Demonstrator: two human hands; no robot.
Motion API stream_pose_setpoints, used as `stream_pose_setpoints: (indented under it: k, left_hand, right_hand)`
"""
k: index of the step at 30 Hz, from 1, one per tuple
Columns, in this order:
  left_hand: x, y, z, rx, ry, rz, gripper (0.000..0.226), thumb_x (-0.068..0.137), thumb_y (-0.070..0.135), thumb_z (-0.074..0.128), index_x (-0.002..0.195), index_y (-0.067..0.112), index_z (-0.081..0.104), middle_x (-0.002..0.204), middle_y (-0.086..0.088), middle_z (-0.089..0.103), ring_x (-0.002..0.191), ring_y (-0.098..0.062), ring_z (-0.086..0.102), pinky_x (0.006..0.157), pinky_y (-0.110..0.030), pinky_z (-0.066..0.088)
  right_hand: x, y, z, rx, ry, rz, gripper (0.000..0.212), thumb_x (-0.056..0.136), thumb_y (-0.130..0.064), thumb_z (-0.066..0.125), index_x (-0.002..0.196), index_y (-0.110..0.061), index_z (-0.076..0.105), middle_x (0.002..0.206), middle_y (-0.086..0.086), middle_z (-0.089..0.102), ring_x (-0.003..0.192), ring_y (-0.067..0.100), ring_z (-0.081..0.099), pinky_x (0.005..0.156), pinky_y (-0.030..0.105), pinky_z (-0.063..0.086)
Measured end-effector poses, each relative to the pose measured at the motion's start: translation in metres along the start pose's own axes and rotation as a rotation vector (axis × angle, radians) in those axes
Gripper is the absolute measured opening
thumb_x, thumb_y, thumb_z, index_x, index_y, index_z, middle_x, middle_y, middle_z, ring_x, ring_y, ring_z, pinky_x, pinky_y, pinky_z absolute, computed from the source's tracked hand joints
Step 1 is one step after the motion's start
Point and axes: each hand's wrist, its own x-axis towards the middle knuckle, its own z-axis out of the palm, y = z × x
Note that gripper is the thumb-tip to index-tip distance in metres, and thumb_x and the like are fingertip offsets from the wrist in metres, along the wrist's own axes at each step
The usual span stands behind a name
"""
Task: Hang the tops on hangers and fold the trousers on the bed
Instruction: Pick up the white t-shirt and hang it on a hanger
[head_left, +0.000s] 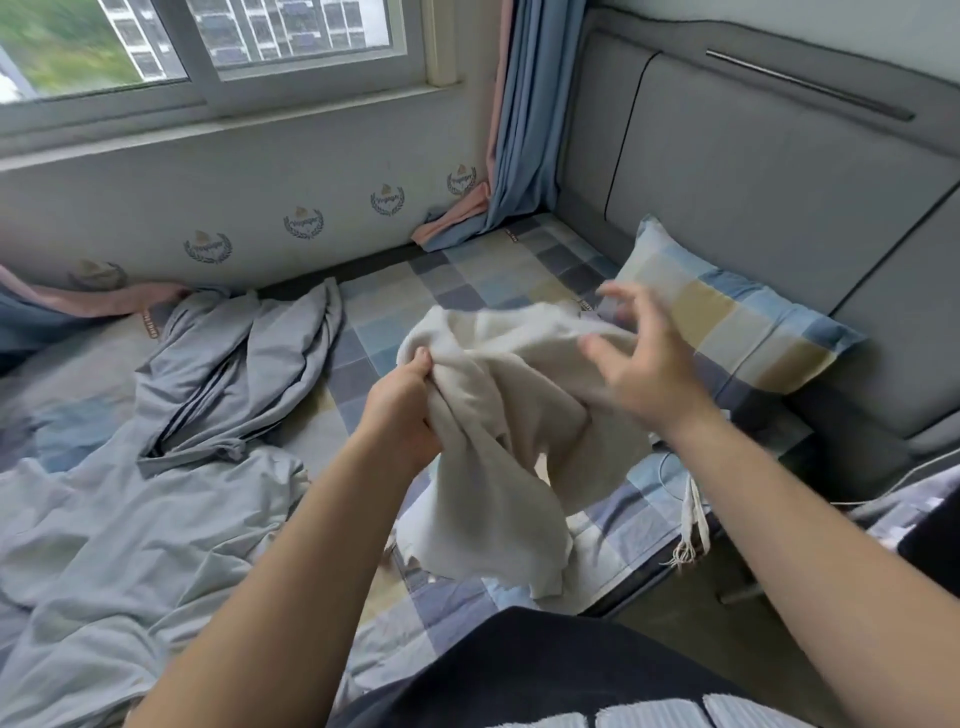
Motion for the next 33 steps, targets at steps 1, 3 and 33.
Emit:
stream_pose_setpoints:
  k: [1,3,33]
  left_hand:
    - [-0.002,0.002,0.004,-0.016,-0.011,-0.012,0.033,0.103,0.032,0.056,0.112,0.001,0.064,0.107,-0.019,0.074,0.097,-0.034,0.073,0.092,-0.047,0.057]
    - [-0.005,0.002,0.012,-0.026,-0.025,-0.024,0.034,0.103,0.033,0.056,0.112,0.0,0.062,0.109,-0.019,0.072,0.097,-0.031,0.073,0.089,-0.044,0.058]
    - [0.009,-0.076,0.01,0.962,-0.303,0.591,0.013,0.096,0.024,0.059,0.1,0.019,0.07,0.091,-0.001,0.071,0.086,-0.017,0.066,0.079,-0.041,0.057]
  right_hand:
    - [-0.016,0.002,0.012,0.042,-0.144,0.003,0.045,0.08,-0.054,0.067,0.121,-0.043,0.053,0.117,-0.021,0.059,0.105,-0.01,0.056,0.094,0.021,0.047]
    - [-0.047,0.011,0.04,0.101,-0.426,0.07,0.055,0.072,-0.059,0.075,0.12,-0.043,0.055,0.115,-0.02,0.063,0.107,-0.004,0.06,0.093,0.026,0.051]
    - [0.051,-0.021,0.033,1.027,-0.113,0.501,0.022,0.106,-0.02,0.049,0.102,-0.005,0.065,0.079,0.013,0.075,0.073,0.022,0.075,0.063,0.031,0.06]
